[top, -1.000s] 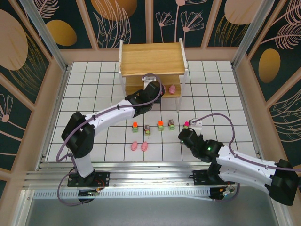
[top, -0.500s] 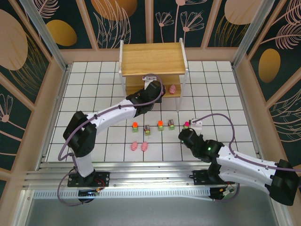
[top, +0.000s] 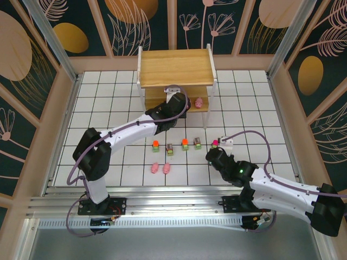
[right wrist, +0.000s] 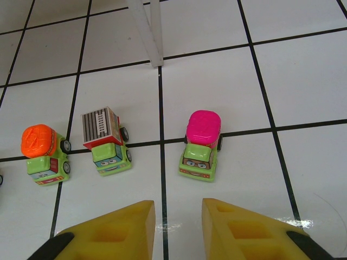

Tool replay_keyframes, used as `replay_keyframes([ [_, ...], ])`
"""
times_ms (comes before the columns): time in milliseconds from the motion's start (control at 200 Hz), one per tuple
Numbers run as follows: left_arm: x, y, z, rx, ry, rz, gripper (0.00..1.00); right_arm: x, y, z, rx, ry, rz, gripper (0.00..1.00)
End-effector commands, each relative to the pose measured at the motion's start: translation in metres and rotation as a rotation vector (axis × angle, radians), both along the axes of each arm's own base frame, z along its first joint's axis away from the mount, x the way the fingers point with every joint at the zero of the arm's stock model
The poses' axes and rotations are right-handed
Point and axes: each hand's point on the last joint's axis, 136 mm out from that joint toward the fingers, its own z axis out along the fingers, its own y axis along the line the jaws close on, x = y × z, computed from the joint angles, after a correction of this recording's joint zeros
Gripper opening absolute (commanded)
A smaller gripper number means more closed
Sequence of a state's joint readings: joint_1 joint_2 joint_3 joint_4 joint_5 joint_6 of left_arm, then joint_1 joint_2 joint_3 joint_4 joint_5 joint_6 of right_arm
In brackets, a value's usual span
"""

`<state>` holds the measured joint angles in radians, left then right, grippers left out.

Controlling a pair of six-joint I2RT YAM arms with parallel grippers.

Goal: Place and organize the plastic toys onto the shelf

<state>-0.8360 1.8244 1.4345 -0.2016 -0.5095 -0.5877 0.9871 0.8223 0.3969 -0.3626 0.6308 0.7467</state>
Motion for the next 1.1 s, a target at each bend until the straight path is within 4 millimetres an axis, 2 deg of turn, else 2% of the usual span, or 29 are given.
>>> replay_keyframes([
  [0,0.003,0.005,0.036,-0.051,-0.074,0.013,0.49,0.004,-0.006,0.002,0.011,-0.028,-0.041,0.29],
  [225,-0.011,0.006,0.046,-0.053,-0.094,0.002,0.5,0.003,-0.006,0.002,0.01,-0.029,-0.041,0.29],
  [310,-0.015,0.007,0.035,-0.033,-0.079,0.001,0.5,0.004,-0.006,0.002,0.01,-0.028,-0.041,0.29],
  [330,-0.019,0.009,0.047,-0.05,-0.094,0.001,0.5,0.003,-0.006,0.002,0.009,-0.028,-0.041,0.29],
  [616,-0.051,0.01,0.038,-0.03,-0.093,-0.034,0.5,0.003,-0.006,0.002,0.01,-0.028,-0.039,0.29],
  [1096,-0.088,0.021,0.026,-0.026,-0.066,-0.07,0.51,0.004,-0.006,0.002,0.009,-0.028,-0.037,0.29],
])
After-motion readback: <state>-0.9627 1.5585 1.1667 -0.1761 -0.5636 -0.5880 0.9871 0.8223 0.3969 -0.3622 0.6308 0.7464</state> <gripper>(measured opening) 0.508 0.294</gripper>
